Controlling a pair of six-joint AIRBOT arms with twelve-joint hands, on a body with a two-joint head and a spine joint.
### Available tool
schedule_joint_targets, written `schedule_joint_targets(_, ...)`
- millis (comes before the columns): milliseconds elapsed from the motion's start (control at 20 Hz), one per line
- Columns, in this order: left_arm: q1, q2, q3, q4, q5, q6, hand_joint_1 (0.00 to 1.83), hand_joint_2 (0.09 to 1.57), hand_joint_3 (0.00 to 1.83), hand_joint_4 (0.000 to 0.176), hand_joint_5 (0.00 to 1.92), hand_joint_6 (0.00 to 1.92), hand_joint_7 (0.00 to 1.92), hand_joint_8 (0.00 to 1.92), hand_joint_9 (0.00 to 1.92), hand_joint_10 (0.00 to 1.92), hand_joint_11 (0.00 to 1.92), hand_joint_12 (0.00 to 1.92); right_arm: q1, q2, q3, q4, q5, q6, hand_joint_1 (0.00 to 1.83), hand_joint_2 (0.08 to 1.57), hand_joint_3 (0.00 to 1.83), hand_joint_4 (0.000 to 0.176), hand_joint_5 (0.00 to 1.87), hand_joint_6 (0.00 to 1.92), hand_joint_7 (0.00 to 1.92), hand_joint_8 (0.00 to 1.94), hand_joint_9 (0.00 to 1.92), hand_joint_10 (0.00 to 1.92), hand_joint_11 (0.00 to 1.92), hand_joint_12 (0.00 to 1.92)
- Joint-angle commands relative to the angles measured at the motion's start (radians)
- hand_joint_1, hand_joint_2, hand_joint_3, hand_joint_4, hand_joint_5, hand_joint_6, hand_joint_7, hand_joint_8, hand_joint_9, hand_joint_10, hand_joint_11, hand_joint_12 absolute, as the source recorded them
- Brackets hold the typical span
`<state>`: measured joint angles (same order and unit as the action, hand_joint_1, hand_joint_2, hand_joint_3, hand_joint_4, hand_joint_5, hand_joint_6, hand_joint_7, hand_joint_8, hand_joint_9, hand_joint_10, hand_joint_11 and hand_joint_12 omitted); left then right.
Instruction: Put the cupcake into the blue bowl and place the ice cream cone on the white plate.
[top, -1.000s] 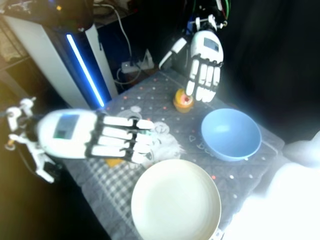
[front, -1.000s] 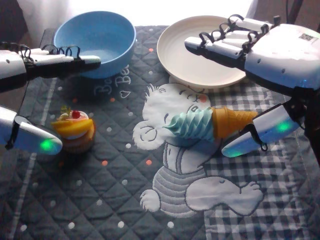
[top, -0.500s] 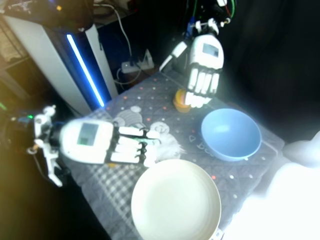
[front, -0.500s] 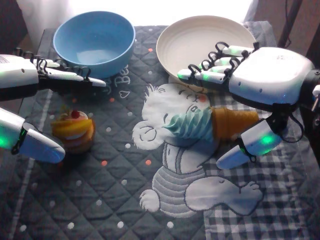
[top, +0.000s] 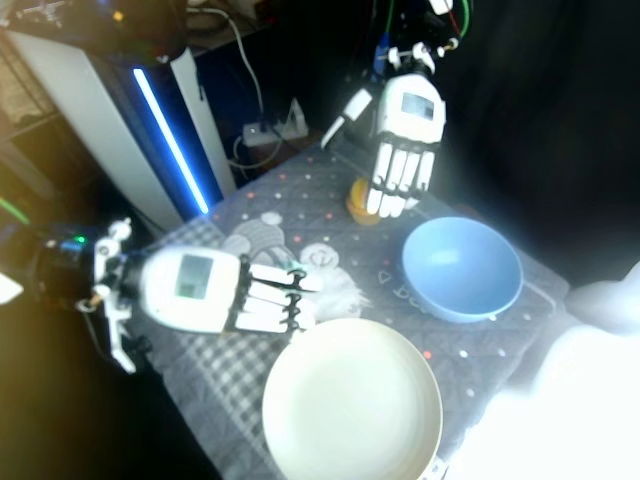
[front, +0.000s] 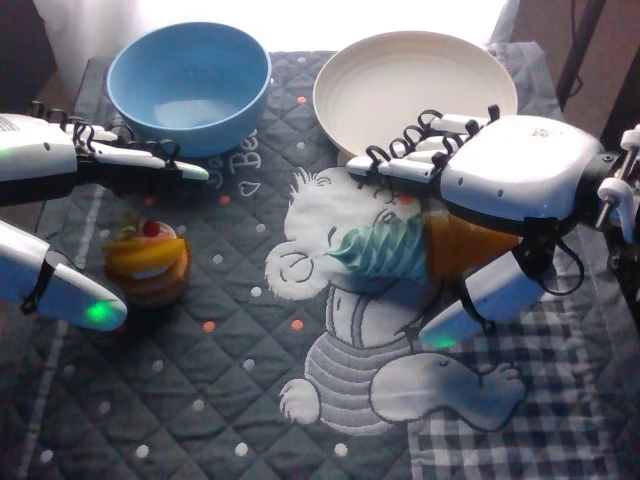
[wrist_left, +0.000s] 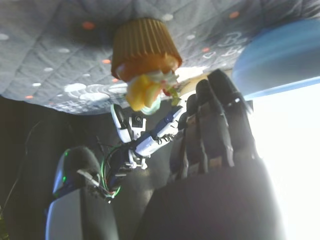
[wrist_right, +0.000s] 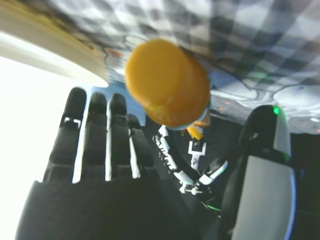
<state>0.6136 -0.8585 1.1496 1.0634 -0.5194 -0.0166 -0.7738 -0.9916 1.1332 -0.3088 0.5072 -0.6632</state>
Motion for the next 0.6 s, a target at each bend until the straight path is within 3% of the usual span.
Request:
schedule_joint_targets(0,-0.016,-0.002,-0.003,-0.035,-0.054,-0.006,0.45,0.89,0.0,0.0,0.15,0.0,0.31,0.0,0.39,0.0,0.09,1.05,0.012,-0.002,0.004,0.01,0.103,0.027,0.57,0.7,0.0,0.0,0.04,0.0,0.25,0.0,0.22,0.01,0.0,0.72)
schedule_joint_targets(100,-0.015,-0.002,-0.002,-0.034,-0.051,-0.006,0.41,0.89,0.0,0.0,0.18,0.0,0.36,0.0,0.43,0.0,0.15,1.0,0.012,-0.002,0.002,-0.001,0.103,0.053,0.56,0.7,0.0,0.009,0.05,0.0,0.24,0.01,0.22,0.01,0.0,0.68)
schedule_joint_targets(150,-0.015,-0.001,-0.002,-0.031,-0.048,-0.006,0.43,0.88,0.0,0.0,0.18,0.0,0.35,0.0,0.42,0.0,0.14,1.02,0.012,-0.001,-0.002,-0.004,0.103,0.057,0.54,0.71,0.0,0.024,0.03,0.0,0.23,0.0,0.21,0.0,0.0,0.61)
schedule_joint_targets(250,-0.015,0.0,-0.001,-0.031,-0.047,-0.006,0.41,0.89,0.0,0.0,0.19,0.0,0.35,0.0,0.44,0.01,0.16,1.04,0.011,0.003,-0.014,-0.007,0.103,0.058,0.53,0.7,0.0,0.0,0.06,0.01,0.25,0.0,0.26,0.01,0.01,0.69)
schedule_joint_targets(550,-0.015,0.006,0.0,-0.029,-0.043,-0.006,0.43,0.9,0.0,0.0,0.18,0.0,0.35,0.0,0.43,0.0,0.14,0.97,0.001,0.034,-0.059,-0.012,0.111,0.058,0.52,0.68,0.0,0.0,0.16,0.01,0.23,0.0,0.29,0.01,0.09,0.81)
